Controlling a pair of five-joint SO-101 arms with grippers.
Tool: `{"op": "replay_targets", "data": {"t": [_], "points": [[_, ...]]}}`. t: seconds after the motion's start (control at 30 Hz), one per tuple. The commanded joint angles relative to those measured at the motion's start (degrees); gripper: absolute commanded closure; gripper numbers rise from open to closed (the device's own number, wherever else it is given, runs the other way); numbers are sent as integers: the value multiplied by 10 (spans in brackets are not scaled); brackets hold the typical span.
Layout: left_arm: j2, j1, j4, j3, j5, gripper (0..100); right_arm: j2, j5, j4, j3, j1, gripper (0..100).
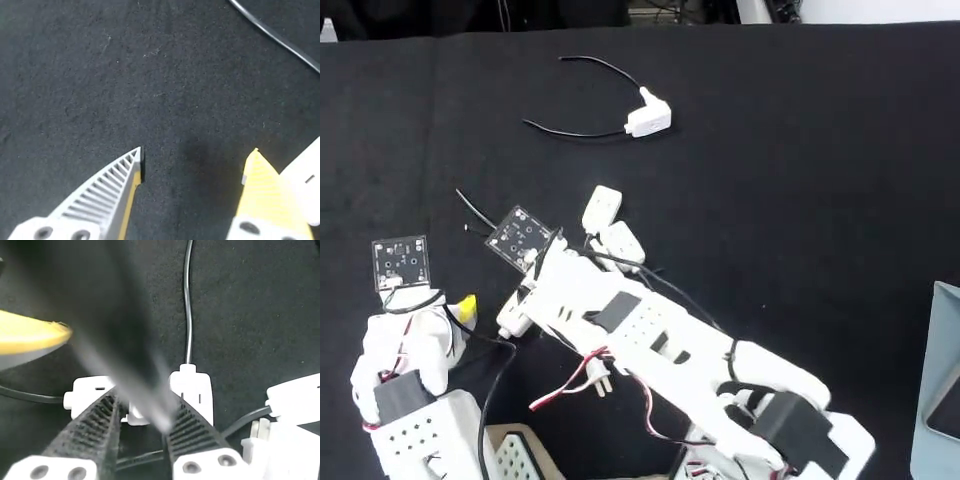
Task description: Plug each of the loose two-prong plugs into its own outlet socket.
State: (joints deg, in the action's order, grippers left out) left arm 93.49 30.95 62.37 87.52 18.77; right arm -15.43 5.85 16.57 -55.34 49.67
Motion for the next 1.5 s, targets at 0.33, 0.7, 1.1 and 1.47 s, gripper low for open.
{"op": "replay_targets", "data": {"t": [0.33,0.7,1.1,1.47], "points": [[6,1,0,4,-4,680,2,-29,-11,35,23,987],[6,1,1,4,-4,680,5,-28,-10,17,26,987],[6,0,1,4,-4,680,6,-28,11,17,1,987],[6,0,1,4,-4,680,139,-27,14,78,2,987]]}}
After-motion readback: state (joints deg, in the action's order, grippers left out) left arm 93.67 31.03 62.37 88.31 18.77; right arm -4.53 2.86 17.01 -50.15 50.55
